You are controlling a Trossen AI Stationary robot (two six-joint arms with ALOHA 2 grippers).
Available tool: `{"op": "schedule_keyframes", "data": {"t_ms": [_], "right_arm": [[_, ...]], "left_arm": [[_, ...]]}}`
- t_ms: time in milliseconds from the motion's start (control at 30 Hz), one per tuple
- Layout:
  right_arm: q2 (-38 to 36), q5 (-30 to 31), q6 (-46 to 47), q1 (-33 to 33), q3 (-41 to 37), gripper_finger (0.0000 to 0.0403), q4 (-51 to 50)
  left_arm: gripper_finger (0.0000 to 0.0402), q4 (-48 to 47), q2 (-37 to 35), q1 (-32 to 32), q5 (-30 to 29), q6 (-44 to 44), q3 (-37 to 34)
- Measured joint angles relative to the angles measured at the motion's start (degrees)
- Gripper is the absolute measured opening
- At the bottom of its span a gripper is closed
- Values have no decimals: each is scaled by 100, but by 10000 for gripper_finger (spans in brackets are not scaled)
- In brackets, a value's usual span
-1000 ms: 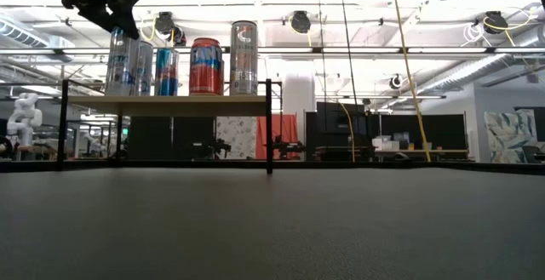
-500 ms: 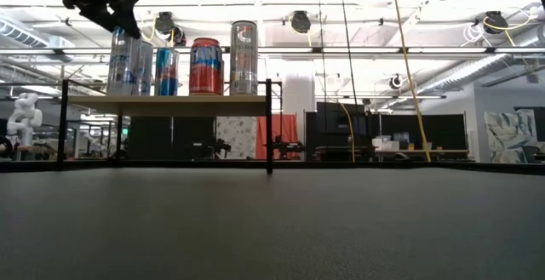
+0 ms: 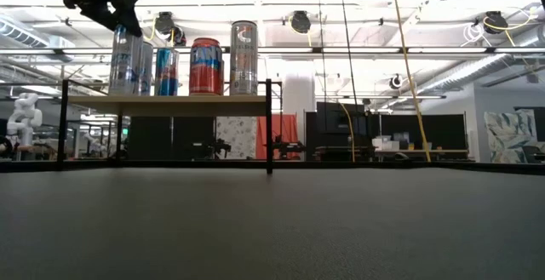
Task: Place canned beverage on shelf
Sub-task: Put the white-blue soda can aligned with the other white-blue soda can on the shelf
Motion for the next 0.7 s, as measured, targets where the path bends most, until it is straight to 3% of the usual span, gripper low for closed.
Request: {"op": "schedule_keyframes", "data": {"t_ms": [700], "right_arm": [[0, -1, 2, 0, 0, 219, 0]], "left_arm": [[284, -26, 0, -2, -8, -92, 0]]}}
